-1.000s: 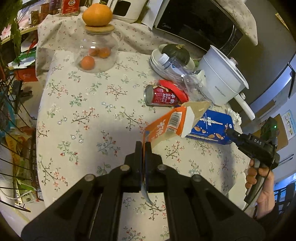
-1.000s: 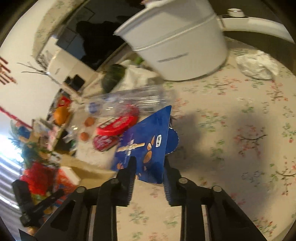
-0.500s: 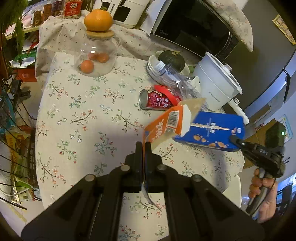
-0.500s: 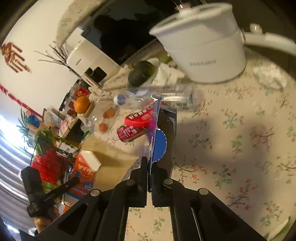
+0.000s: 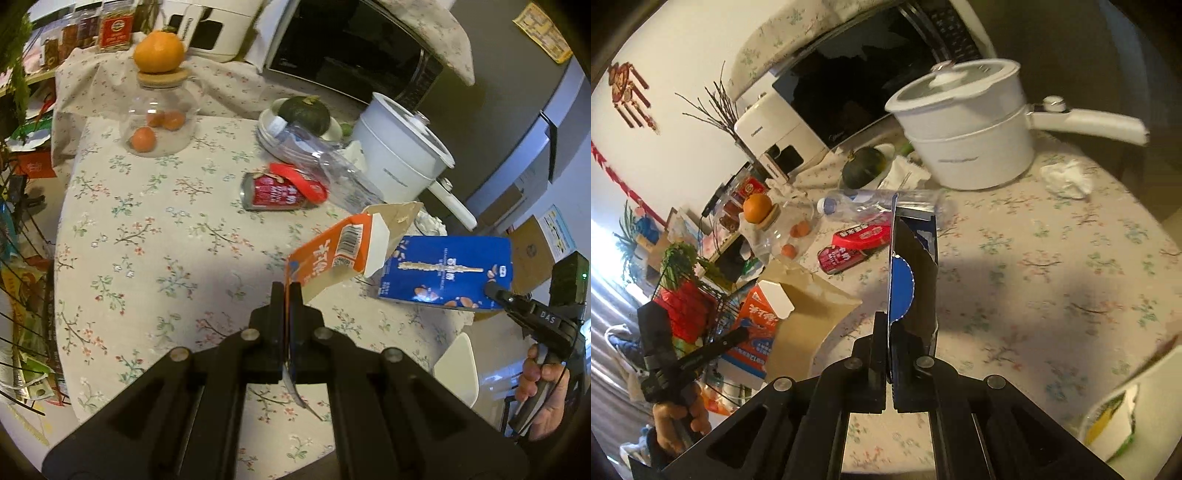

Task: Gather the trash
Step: 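Grasp the blue biscuit box with the right gripper while the left holds the carton, then carry the carton and blue box over the white bin and open both grippers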

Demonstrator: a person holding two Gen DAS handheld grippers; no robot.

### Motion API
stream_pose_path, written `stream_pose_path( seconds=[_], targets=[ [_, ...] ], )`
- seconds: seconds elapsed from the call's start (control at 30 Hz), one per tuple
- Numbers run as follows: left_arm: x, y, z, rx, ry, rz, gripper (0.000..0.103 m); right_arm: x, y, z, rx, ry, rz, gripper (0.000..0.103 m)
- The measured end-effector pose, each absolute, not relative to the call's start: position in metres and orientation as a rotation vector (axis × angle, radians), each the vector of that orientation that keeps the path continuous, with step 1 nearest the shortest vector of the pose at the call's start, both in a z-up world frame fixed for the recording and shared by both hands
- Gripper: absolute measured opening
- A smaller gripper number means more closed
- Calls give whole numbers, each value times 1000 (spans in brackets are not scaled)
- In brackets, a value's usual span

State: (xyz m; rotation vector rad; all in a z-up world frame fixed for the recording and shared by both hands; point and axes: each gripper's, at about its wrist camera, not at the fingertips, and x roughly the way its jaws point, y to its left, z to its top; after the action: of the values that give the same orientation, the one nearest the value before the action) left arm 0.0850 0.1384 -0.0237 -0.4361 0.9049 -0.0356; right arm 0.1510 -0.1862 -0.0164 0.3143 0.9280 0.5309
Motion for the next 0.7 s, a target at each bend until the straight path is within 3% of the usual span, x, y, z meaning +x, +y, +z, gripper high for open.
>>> stream_pose_path(
  seconds=[0.7],
  targets=[
    [88,-6,-22,-281,956,-312,2,63,-332,14,250,898,248,2]
  ],
)
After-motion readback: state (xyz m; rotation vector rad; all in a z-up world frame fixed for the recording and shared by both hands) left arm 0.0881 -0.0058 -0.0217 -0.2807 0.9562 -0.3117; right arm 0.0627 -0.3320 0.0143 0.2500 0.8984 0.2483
